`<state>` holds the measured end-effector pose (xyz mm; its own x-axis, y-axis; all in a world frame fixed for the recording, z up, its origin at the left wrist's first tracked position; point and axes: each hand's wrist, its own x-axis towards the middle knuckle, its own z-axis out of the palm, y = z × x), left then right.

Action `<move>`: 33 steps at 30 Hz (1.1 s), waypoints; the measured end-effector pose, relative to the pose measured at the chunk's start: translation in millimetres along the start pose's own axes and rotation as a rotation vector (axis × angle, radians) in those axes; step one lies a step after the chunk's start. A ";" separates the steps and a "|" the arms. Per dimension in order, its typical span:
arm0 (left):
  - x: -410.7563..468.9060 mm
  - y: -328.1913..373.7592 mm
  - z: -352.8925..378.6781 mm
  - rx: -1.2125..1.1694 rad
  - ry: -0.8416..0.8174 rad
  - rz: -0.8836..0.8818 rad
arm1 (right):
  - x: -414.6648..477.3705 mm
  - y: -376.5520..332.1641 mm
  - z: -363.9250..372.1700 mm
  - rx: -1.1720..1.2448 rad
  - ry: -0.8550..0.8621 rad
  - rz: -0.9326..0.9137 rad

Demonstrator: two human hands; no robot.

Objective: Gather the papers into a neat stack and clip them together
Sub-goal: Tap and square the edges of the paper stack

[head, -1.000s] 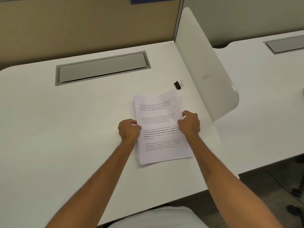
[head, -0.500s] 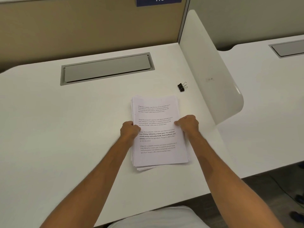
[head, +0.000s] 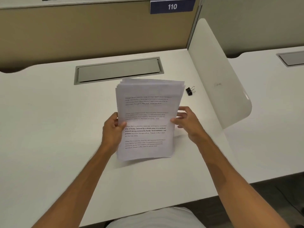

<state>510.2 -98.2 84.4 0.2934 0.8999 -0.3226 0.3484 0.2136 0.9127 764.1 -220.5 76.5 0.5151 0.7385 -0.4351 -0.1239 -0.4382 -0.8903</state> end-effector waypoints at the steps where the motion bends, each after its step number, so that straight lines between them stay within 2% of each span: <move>1: -1.7 4.0 -8.5 -0.021 0.001 0.030 | -2.7 -6.5 3.4 -0.013 -0.047 -0.045; 4: -4.4 14.0 -33.9 -0.102 0.005 0.126 | -7.7 -24.1 20.2 -0.073 -0.129 -0.176; 7: -4.3 15.8 -59.0 -0.136 0.049 0.216 | -11.1 -38.0 48.5 0.046 -0.157 -0.277; 11: -7.3 14.2 -84.9 -0.047 0.227 0.292 | -14.1 -48.2 92.5 0.117 -0.105 -0.392; 14: -11.3 12.0 -103.3 0.058 0.399 0.263 | -14.6 -49.6 122.6 0.110 -0.065 -0.404; 16: -12.6 4.9 -114.3 0.119 0.436 0.255 | -15.4 -48.9 140.3 0.076 -0.045 -0.394; 24: -18.6 -9.5 -134.3 0.106 0.331 0.215 | -28.5 -44.8 179.3 -0.042 0.021 -0.361; 29: -21.7 4.9 -136.1 -0.011 0.289 0.269 | -45.5 -64.0 184.2 0.016 0.057 -0.450; 33: -21.5 28.9 -132.2 -0.181 0.355 0.319 | -61.1 -88.5 193.1 0.142 0.081 -0.527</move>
<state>396.2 -61.1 150.8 0.0286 0.9980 0.0560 0.1218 -0.0591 0.9908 579.8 -127.9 155.9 0.6012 0.7949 0.0817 0.0583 0.0583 -0.9966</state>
